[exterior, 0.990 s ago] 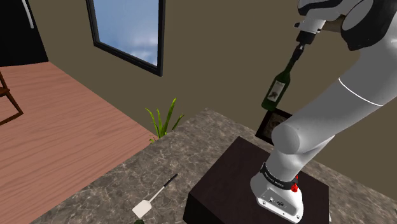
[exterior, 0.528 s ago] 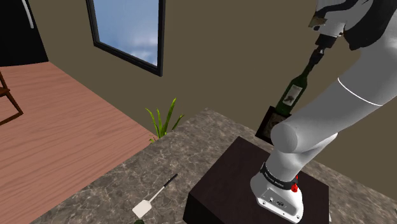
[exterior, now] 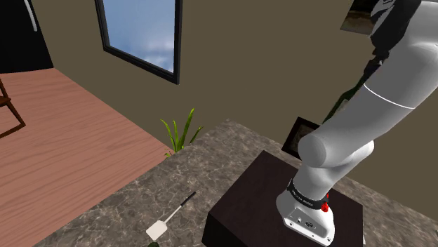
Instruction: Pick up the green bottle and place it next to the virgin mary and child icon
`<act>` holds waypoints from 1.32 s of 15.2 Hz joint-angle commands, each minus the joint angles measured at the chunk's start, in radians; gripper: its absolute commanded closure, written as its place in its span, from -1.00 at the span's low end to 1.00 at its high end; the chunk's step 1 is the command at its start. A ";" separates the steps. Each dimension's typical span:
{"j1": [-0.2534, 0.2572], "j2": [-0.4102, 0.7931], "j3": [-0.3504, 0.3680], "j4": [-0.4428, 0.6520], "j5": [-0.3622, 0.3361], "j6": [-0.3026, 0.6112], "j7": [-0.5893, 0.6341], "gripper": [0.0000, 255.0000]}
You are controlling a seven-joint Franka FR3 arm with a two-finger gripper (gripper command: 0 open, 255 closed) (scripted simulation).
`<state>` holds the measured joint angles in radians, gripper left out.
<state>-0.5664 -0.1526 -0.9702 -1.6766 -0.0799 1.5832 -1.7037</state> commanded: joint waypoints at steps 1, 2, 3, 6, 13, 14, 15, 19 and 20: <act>-0.016 0.033 -0.051 0.026 0.023 -0.005 -0.073 1.00; -0.025 0.064 -0.082 0.046 0.048 -0.008 -0.115 1.00; -0.027 0.069 -0.086 0.050 0.053 -0.009 -0.122 1.00; -0.028 0.051 -0.078 -0.002 0.037 0.033 -0.111 1.00; -0.031 0.027 -0.071 -0.110 0.016 0.129 -0.098 1.00; -0.031 0.025 -0.071 -0.125 0.015 0.142 -0.097 1.00; -0.032 0.024 -0.071 -0.139 0.013 0.156 -0.097 1.00; -0.033 0.024 -0.074 -0.193 0.012 0.209 -0.098 1.00; -0.034 0.025 -0.075 -0.206 0.013 0.223 -0.099 1.00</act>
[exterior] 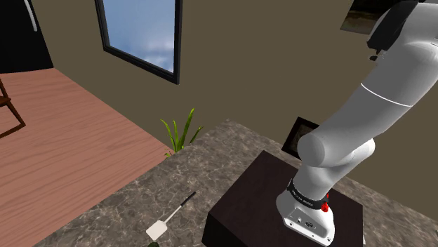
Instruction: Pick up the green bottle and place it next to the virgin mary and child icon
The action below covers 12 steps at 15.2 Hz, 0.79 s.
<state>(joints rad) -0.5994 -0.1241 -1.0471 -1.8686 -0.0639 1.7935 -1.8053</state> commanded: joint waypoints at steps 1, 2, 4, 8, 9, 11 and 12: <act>-0.001 -0.002 0.000 -0.026 -0.002 0.026 0.002 1.00; -0.001 -0.001 -0.001 -0.039 -0.001 0.039 0.000 1.00; -0.001 0.004 -0.005 -0.063 0.003 0.066 -0.004 1.00; -0.001 0.019 -0.015 -0.108 0.015 0.119 -0.015 1.00; -0.001 0.024 -0.017 -0.119 0.019 0.133 -0.018 1.00; 0.000 0.035 -0.023 -0.140 0.029 0.159 -0.026 1.00; 0.000 0.042 -0.026 -0.150 0.034 0.173 -0.031 1.00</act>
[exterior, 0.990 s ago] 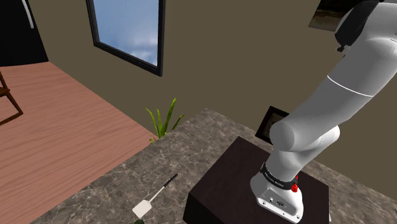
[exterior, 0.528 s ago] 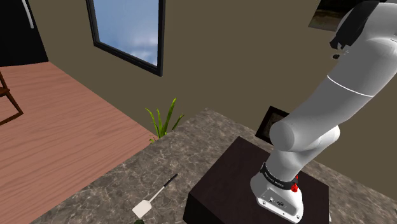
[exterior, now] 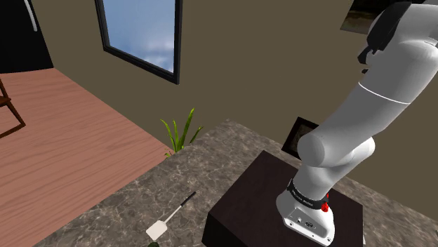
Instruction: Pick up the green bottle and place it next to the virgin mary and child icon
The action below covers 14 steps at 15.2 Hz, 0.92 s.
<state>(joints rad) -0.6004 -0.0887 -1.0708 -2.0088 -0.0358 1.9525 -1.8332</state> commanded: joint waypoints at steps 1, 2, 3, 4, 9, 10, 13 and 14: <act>0.001 0.013 -0.005 -0.019 0.012 0.027 -0.008 1.00; 0.001 0.020 -0.008 -0.029 0.019 0.040 -0.014 1.00; 0.002 0.028 -0.011 -0.038 0.026 0.053 -0.020 1.00; 0.002 0.037 -0.014 -0.048 0.034 0.066 -0.026 1.00; 0.000 0.086 -0.025 -0.090 0.084 0.131 -0.064 1.00; -0.001 0.097 -0.026 -0.098 0.096 0.143 -0.074 1.00; -0.007 0.133 -0.027 -0.120 0.135 0.180 -0.103 1.00; -0.010 0.146 -0.027 -0.126 0.149 0.192 -0.114 1.00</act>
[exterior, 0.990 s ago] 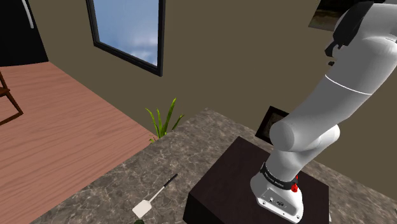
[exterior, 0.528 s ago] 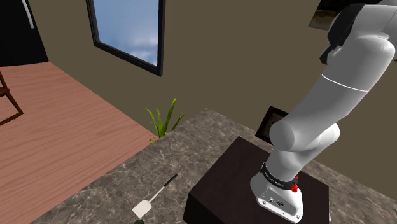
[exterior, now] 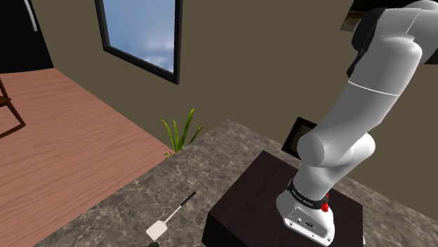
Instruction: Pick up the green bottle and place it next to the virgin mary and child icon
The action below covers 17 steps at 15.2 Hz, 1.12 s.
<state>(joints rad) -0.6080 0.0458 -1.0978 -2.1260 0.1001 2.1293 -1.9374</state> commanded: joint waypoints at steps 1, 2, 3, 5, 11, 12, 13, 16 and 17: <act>-0.005 0.025 0.002 -0.016 0.028 0.026 -0.021 1.00; -0.009 0.038 0.004 -0.022 0.044 0.038 -0.032 1.00; -0.014 0.051 0.007 -0.028 0.059 0.049 -0.044 1.00; -0.023 0.079 0.015 -0.039 0.091 0.071 -0.067 1.00; -0.065 0.160 0.054 -0.066 0.190 0.132 -0.138 1.00; -0.073 0.174 0.062 -0.070 0.206 0.141 -0.150 1.00; -0.081 0.187 0.071 -0.073 0.223 0.151 -0.161 1.00; -0.107 0.226 0.100 -0.081 0.271 0.178 -0.195 1.00; -0.116 0.238 0.110 -0.084 0.287 0.187 -0.206 1.00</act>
<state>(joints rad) -0.7113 0.2669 -0.9999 -2.2119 0.3660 2.3093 -2.1287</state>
